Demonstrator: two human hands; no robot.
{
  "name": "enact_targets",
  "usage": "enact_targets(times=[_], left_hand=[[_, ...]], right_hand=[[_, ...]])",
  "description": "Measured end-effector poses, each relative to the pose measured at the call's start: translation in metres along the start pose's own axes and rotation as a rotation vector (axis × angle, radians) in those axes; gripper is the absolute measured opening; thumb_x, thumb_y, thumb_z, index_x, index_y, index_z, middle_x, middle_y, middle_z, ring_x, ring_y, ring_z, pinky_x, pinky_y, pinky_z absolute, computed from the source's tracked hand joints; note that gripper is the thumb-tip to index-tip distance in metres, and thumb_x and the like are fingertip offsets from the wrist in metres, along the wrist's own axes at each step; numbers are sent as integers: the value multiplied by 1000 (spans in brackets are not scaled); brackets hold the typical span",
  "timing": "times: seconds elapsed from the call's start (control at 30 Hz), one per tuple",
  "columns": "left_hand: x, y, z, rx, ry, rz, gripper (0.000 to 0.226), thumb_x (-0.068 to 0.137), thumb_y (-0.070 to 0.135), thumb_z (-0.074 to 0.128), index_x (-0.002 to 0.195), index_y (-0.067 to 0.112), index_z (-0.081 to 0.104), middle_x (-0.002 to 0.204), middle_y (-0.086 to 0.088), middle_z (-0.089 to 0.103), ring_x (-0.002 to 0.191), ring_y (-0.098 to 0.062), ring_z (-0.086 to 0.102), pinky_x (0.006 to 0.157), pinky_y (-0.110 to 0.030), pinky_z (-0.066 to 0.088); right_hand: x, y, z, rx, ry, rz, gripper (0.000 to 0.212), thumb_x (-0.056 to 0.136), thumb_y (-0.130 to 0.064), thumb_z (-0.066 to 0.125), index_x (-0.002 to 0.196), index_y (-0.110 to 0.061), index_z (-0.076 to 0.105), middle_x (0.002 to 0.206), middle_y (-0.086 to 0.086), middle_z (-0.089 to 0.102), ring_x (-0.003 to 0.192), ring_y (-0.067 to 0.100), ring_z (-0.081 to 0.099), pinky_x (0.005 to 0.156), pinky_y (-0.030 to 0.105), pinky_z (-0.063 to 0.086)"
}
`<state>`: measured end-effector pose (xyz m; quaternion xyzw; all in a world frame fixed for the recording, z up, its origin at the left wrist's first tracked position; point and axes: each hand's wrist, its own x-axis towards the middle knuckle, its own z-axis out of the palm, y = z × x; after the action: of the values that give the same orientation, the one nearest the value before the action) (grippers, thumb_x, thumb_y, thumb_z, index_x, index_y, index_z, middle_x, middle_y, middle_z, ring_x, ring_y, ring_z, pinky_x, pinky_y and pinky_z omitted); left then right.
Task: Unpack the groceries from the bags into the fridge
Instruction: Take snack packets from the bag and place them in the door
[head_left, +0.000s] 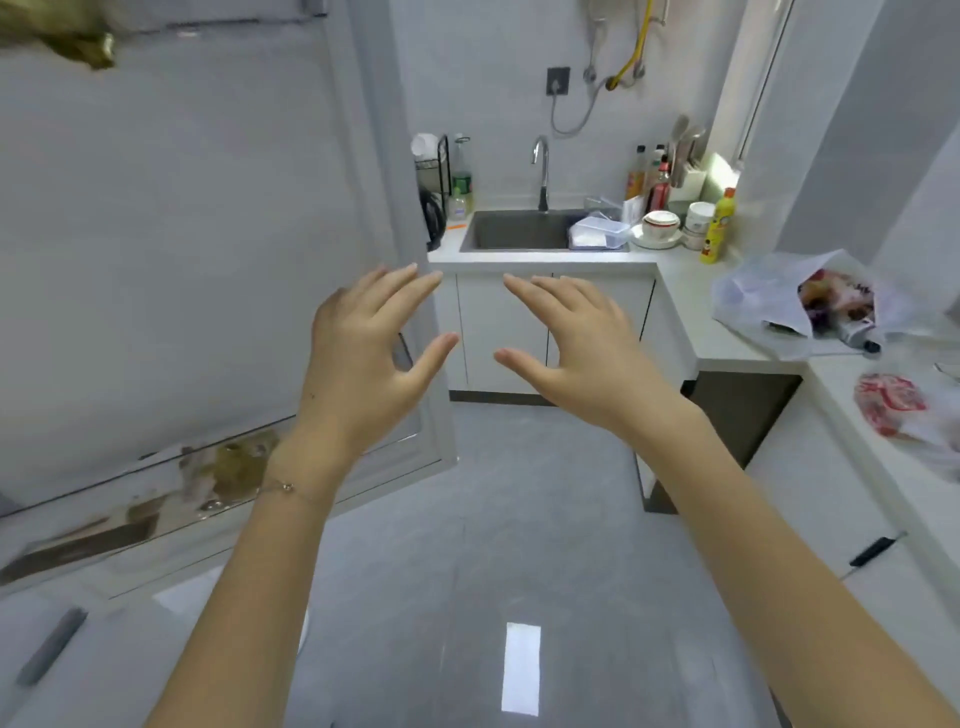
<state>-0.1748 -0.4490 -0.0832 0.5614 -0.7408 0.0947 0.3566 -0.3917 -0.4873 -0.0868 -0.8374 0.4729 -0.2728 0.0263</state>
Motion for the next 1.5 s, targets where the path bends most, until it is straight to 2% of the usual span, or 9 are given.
enact_targets(times=[0.07, 0.17, 0.5, 0.8, 1.1, 1.17, 1.3, 1.4, 1.5], left_hand=[[13, 35, 30, -25, -7, 55, 56, 91, 52, 50, 139, 24, 51, 143, 4, 50, 139, -19, 37, 113, -48, 28], [28, 81, 81, -46, -100, 101, 59, 91, 55, 47, 143, 27, 46, 149, 4, 44, 143, -18, 31, 117, -50, 18], [82, 207, 245, -68, -364, 176, 64, 94, 55, 46, 151, 32, 26, 160, 0, 23, 149, -25, 9, 119, -54, 0], [140, 278, 362, -172, -450, 353, 63, 95, 54, 47, 151, 32, 28, 160, -4, 22, 149, -29, 9, 118, -57, 2], [231, 322, 469, -223, -493, 519, 64, 94, 55, 46, 151, 31, 29, 160, -3, 23, 149, -29, 8, 117, -56, 1], [249, 330, 488, -234, -512, 557, 65, 94, 58, 43, 151, 31, 28, 160, -2, 23, 149, -28, 8, 117, -56, 1], [280, 347, 524, -252, -537, 613, 79, 83, 70, 19, 151, 32, 30, 159, -2, 26, 149, -29, 11, 117, -56, 1], [297, 361, 552, -272, -551, 646, 79, 82, 70, 19, 150, 32, 32, 159, -1, 26, 149, -27, 10, 117, -54, -1], [311, 379, 580, -298, -558, 677, 79, 82, 69, 20, 149, 30, 34, 158, -2, 28, 148, -30, 13, 117, -56, 3]], right_hand=[[-13, 41, -12, -34, -10, 72, 69, 92, -55, 50, 152, -33, 22, 153, -1, 33, 142, 19, 22, 115, 40, 19], [-38, 99, -29, -92, -38, 167, 70, 92, -55, 49, 152, -33, 19, 152, -1, 32, 142, 20, 22, 114, 40, 19], [-121, 258, -76, -208, -59, 504, 72, 92, -55, 47, 152, -32, 16, 155, 1, 27, 143, 24, 17, 117, 45, 14], [-146, 366, -94, -295, -14, 731, 72, 91, -56, 48, 152, -31, 19, 156, 4, 27, 144, 26, 17, 118, 44, 14], [-115, 469, -108, -330, 38, 953, 69, 93, -49, 50, 152, -29, 20, 156, 5, 24, 145, 26, 12, 116, 43, 9], [-106, 487, -112, -339, 74, 990, 68, 93, -48, 51, 151, -29, 22, 155, 5, 26, 144, 26, 14, 116, 42, 10], [-100, 523, -117, -335, 95, 1062, 70, 93, -49, 52, 152, -28, 22, 155, 4, 25, 145, 26, 13, 116, 41, 10], [-100, 551, -119, -340, 102, 1096, 71, 92, -48, 53, 152, -27, 22, 155, 3, 25, 145, 26, 14, 116, 40, 11], [-104, 580, -123, -326, 101, 1133, 71, 92, -47, 53, 152, -28, 21, 156, 3, 23, 145, 26, 12, 116, 42, 11]])
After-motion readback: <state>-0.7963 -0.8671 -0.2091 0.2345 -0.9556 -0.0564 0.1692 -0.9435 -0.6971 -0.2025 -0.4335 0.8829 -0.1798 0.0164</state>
